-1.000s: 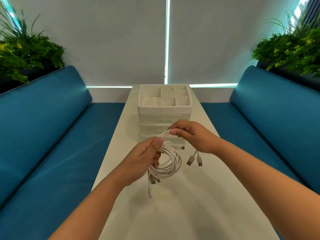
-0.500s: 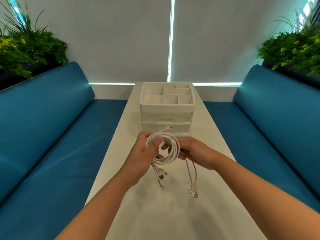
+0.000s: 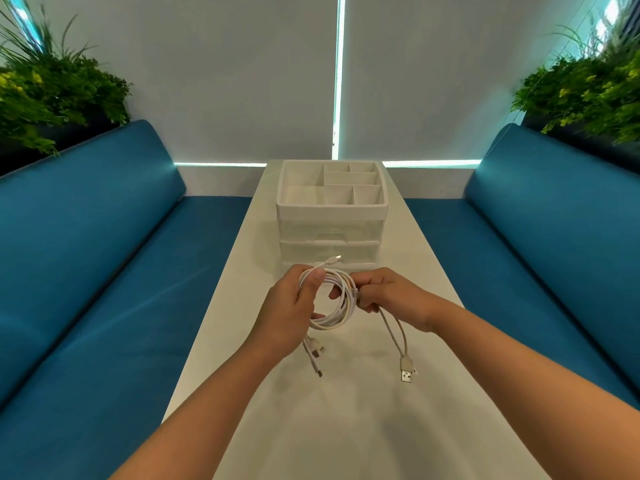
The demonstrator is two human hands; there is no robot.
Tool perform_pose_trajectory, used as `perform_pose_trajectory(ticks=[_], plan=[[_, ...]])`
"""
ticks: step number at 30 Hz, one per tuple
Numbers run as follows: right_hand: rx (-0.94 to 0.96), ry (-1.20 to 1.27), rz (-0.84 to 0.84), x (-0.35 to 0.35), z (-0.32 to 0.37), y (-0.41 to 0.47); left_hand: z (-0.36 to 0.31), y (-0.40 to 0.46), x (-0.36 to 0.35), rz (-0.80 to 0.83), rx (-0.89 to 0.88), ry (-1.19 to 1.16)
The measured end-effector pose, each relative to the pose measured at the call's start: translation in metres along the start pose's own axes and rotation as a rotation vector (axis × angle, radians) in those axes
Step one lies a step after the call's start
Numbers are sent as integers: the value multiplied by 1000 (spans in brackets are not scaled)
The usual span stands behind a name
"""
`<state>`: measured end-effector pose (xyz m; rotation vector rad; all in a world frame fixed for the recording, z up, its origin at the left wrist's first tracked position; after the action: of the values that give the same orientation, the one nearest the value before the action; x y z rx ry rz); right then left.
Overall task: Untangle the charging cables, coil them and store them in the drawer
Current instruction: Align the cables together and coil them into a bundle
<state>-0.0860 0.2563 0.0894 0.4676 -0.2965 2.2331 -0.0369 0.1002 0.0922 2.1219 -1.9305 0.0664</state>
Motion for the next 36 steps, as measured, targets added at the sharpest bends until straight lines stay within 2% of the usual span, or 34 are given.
perform_pose_trajectory(ticks=[5,10,14,16,20,22,26,29,32,36], plan=[[-8,-100,28,-1,-7,1,1,-1,-2,-43,1,-94],[-134,-561,169,3,-35,-11,-4,1,3,-67,-10,-114],[-260,-686,232,6,-52,-21,-9,-2,-2,-39,-21,-86],[-294,-631,147,7,-53,-21,-11,-4,-7,-34,-27,-94],[-305,-599,-153,19,-53,-20,-14,-8,-18,-8,-46,-103],[-333,-456,-240,21,-55,-21,-15,-11,-22,-6,-59,-123],[-360,183,-396,14,-60,-26,-17,-11,-27,-27,-67,-160],[-330,497,-464,2,-53,-30,-16,-13,-32,-40,-77,-159],[-313,711,-500,-3,-47,-33,-12,-14,-35,-51,-72,-147],[-295,815,-497,-7,-41,-37,-7,-13,-36,-54,-60,-130]])
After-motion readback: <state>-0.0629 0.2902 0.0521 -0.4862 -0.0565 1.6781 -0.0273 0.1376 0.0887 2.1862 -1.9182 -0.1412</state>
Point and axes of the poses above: each hand's wrist, its own y-axis towards the middle knuckle, its own x-axis out of the back of the hand, z = x × y, the point moved 5 cm from there along y, towards the middle knuckle, and after that the axes turned 4 degrees about -y, right-handed, at the moved point
